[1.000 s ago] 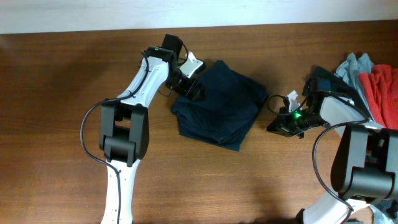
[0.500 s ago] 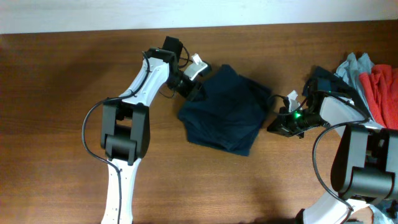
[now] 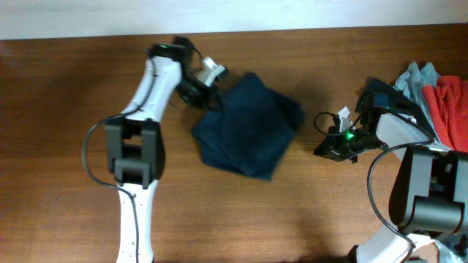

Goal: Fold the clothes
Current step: 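Drag the folded shorts with the left gripper to the table's left edge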

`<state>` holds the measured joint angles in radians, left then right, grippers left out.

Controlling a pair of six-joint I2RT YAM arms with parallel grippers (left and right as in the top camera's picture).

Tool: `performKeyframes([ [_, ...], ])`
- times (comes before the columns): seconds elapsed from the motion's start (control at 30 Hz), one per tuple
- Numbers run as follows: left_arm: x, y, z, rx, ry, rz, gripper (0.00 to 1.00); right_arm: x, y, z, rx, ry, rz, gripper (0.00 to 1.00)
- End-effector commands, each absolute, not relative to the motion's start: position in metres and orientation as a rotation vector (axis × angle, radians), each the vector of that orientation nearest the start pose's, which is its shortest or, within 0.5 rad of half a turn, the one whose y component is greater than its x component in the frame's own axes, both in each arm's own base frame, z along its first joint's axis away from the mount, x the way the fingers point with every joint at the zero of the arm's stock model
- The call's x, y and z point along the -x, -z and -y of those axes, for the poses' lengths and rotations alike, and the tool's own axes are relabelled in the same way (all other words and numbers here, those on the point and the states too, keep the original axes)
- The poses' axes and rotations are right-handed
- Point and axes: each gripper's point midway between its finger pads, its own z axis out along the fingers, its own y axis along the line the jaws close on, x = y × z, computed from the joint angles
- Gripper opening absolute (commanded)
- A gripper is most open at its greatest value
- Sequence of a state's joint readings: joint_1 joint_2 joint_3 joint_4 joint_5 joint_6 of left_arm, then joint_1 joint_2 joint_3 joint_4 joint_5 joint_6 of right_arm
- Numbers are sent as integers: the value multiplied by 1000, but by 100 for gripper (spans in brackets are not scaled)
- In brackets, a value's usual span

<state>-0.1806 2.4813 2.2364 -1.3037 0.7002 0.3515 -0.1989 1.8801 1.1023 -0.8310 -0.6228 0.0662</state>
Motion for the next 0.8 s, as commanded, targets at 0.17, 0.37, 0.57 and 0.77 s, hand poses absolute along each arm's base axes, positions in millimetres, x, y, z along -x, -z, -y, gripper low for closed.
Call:
performKeyframes([
  [0.17,-518,-83,-25,637,521,-2858,1,-318,-29,-43,-380,-982,-2955,6],
  [0.37,-480,-74,-173,1463,295,-2601,1,-317,-29,-43,-382,-983,-2958,6],
  [0.57,-440,-71,-250,1761,265,-2419,1,-317,-29,-43,-382,-983,-2958,6],
  [0.77,-396,-69,-287,2154,255,-2187,1,-317,-29,-43,-382,-984,-2958,6],
])
